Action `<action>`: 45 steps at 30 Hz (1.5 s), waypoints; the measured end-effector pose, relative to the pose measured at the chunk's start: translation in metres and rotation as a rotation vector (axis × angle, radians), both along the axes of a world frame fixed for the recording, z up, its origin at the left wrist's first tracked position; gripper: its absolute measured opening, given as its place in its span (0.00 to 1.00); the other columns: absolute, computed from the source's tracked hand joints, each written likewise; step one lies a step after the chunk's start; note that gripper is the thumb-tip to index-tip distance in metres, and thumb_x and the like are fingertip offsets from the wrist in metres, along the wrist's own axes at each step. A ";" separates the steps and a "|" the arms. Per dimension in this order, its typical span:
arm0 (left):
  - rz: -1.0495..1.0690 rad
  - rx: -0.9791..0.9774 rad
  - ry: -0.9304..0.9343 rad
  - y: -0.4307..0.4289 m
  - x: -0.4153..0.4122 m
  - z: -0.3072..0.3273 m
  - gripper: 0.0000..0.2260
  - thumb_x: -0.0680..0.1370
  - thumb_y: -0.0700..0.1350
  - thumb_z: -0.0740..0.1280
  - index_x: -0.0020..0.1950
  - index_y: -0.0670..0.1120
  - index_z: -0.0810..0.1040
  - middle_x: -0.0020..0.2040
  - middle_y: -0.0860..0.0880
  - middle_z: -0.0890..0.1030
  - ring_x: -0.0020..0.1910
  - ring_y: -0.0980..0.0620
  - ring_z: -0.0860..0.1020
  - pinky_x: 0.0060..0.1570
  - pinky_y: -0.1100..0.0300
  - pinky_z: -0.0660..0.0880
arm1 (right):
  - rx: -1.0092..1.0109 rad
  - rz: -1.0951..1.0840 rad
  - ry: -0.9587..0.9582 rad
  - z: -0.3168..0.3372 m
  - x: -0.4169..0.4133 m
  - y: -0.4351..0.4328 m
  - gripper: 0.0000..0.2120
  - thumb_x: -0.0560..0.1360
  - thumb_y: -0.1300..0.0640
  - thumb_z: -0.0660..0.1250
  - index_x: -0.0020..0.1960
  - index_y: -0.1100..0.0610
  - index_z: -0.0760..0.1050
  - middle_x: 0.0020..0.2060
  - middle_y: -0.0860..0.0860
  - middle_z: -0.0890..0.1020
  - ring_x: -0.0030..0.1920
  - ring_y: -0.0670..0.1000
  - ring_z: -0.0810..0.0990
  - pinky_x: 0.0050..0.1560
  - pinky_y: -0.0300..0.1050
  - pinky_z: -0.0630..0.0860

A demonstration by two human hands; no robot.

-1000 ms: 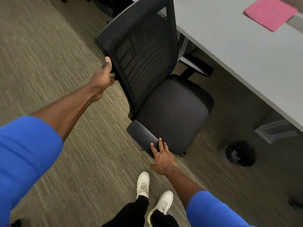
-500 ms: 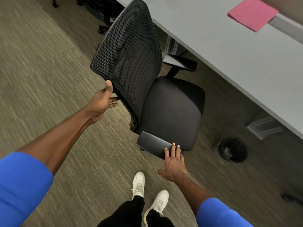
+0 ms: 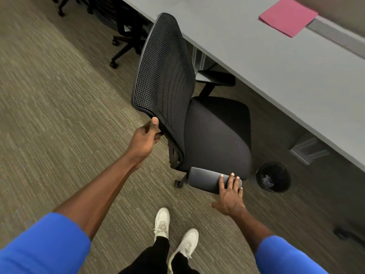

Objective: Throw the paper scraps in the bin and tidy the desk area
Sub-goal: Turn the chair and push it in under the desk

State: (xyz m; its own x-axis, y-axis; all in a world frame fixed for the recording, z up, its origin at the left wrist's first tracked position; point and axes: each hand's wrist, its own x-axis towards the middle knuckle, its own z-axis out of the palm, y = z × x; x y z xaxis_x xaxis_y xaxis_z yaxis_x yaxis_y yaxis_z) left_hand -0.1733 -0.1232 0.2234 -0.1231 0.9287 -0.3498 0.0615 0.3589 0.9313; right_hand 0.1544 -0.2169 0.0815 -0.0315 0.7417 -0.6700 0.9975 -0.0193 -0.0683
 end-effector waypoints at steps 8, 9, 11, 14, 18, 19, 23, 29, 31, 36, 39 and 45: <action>-0.075 0.078 0.004 -0.024 0.053 -0.012 0.18 0.74 0.75 0.66 0.56 0.68 0.81 0.58 0.58 0.88 0.56 0.54 0.88 0.57 0.52 0.86 | -0.068 0.028 -0.066 0.011 0.085 0.009 0.57 0.76 0.44 0.74 0.85 0.52 0.33 0.82 0.65 0.34 0.83 0.71 0.37 0.83 0.65 0.51; -0.086 0.078 0.011 -0.027 0.061 -0.012 0.19 0.74 0.75 0.67 0.57 0.66 0.81 0.58 0.57 0.88 0.56 0.54 0.88 0.56 0.52 0.86 | -0.072 0.038 -0.084 0.014 0.095 0.011 0.57 0.76 0.44 0.74 0.85 0.51 0.33 0.83 0.65 0.35 0.83 0.71 0.38 0.83 0.64 0.52; -0.086 0.076 0.032 -0.035 0.079 -0.012 0.27 0.71 0.75 0.70 0.60 0.58 0.82 0.57 0.56 0.88 0.55 0.54 0.88 0.55 0.52 0.87 | -0.087 0.027 -0.113 0.020 0.111 0.016 0.54 0.77 0.45 0.73 0.85 0.49 0.36 0.83 0.65 0.36 0.83 0.71 0.39 0.82 0.64 0.55; -0.079 0.067 0.046 -0.046 0.100 -0.009 0.30 0.68 0.74 0.74 0.58 0.51 0.84 0.52 0.56 0.89 0.50 0.56 0.89 0.53 0.51 0.87 | -0.073 -0.069 -0.136 0.029 0.121 0.022 0.44 0.81 0.47 0.68 0.86 0.50 0.44 0.83 0.68 0.40 0.84 0.71 0.43 0.81 0.66 0.58; -0.158 0.077 0.160 -0.060 0.121 -0.007 0.16 0.72 0.65 0.77 0.49 0.54 0.88 0.45 0.52 0.90 0.46 0.53 0.90 0.54 0.43 0.86 | -0.019 -0.124 -0.012 0.043 0.094 0.020 0.42 0.80 0.45 0.70 0.84 0.57 0.52 0.82 0.71 0.45 0.83 0.70 0.52 0.80 0.62 0.63; -0.177 0.079 0.173 -0.064 0.126 -0.007 0.12 0.74 0.62 0.78 0.47 0.55 0.88 0.44 0.52 0.90 0.46 0.54 0.90 0.55 0.44 0.86 | 0.020 -0.134 0.057 0.047 0.080 0.016 0.43 0.79 0.45 0.71 0.84 0.56 0.53 0.83 0.69 0.47 0.83 0.69 0.54 0.79 0.62 0.65; -0.256 0.081 0.114 -0.079 0.145 -0.007 0.06 0.76 0.49 0.80 0.49 0.49 0.89 0.44 0.56 0.90 0.47 0.59 0.89 0.52 0.60 0.85 | 0.227 -0.252 0.289 0.068 0.026 0.001 0.46 0.75 0.43 0.75 0.84 0.56 0.56 0.82 0.63 0.59 0.82 0.64 0.60 0.78 0.58 0.67; -0.414 0.061 0.280 -0.090 0.113 0.003 0.08 0.79 0.53 0.75 0.56 0.54 0.89 0.48 0.59 0.90 0.50 0.61 0.88 0.54 0.57 0.84 | 0.643 -0.529 0.515 0.130 -0.013 -0.031 0.45 0.70 0.45 0.79 0.80 0.52 0.63 0.74 0.51 0.73 0.73 0.54 0.72 0.72 0.58 0.74; -0.350 0.123 0.401 -0.084 0.089 0.008 0.07 0.80 0.51 0.74 0.56 0.55 0.89 0.45 0.56 0.90 0.45 0.55 0.89 0.48 0.49 0.86 | 0.768 -0.563 0.599 0.157 -0.018 -0.042 0.43 0.68 0.45 0.81 0.78 0.51 0.66 0.71 0.48 0.75 0.71 0.50 0.74 0.71 0.58 0.75; -0.161 0.452 0.651 -0.046 0.043 0.030 0.13 0.82 0.56 0.71 0.44 0.50 0.86 0.35 0.52 0.84 0.34 0.51 0.83 0.35 0.46 0.80 | 0.959 -0.431 0.637 0.217 -0.032 -0.060 0.39 0.70 0.28 0.73 0.74 0.48 0.73 0.73 0.46 0.73 0.75 0.48 0.70 0.72 0.59 0.73; -0.129 0.672 0.737 -0.015 0.038 0.053 0.19 0.82 0.61 0.69 0.40 0.49 0.84 0.33 0.54 0.82 0.32 0.54 0.80 0.33 0.49 0.76 | 1.016 -0.397 0.463 0.230 -0.045 -0.063 0.38 0.71 0.24 0.68 0.71 0.48 0.76 0.71 0.48 0.75 0.74 0.51 0.72 0.71 0.61 0.70; -0.118 0.975 0.847 0.038 0.048 0.078 0.17 0.81 0.58 0.71 0.37 0.51 0.78 0.33 0.57 0.78 0.33 0.55 0.75 0.37 0.55 0.75 | 1.042 -0.474 0.111 0.222 -0.042 -0.034 0.39 0.74 0.21 0.57 0.69 0.50 0.77 0.65 0.49 0.79 0.70 0.54 0.75 0.72 0.61 0.68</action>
